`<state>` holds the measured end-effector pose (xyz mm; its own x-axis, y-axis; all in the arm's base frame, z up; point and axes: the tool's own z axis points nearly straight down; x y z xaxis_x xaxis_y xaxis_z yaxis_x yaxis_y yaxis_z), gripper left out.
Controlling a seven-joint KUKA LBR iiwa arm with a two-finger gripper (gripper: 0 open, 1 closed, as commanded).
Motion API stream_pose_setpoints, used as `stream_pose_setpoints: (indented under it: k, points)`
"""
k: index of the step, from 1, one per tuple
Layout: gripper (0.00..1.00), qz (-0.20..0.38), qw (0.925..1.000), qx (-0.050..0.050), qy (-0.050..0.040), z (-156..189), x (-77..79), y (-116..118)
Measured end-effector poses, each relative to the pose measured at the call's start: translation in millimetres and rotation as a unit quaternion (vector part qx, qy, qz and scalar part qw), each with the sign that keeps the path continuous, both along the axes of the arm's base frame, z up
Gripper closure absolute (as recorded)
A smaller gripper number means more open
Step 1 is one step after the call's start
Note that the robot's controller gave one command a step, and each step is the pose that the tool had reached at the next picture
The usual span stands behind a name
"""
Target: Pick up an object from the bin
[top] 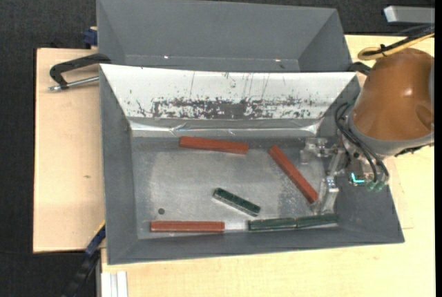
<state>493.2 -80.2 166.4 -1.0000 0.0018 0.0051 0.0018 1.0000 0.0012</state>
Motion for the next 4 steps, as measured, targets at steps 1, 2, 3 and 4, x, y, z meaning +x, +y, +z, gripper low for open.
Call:
stream_pose_setpoints:
  k: [1, 2, 3, 4]
  points:
    - [0.0, 0.001, 1.0, -0.001, -0.0037, 3.5, 1.8, 0.2]
    - [0.0, -0.043, 0.9991, 0.0, -0.0054, -30.1, 7.3, -3.7]
    - [0.0, -0.083, 0.9966, 0.0, -0.003, -79.5, 10.4, -44.5]
    - [1.0, -0.185, 0.9827, 0.0, -0.0047, -85.1, 71.6, 0.4]
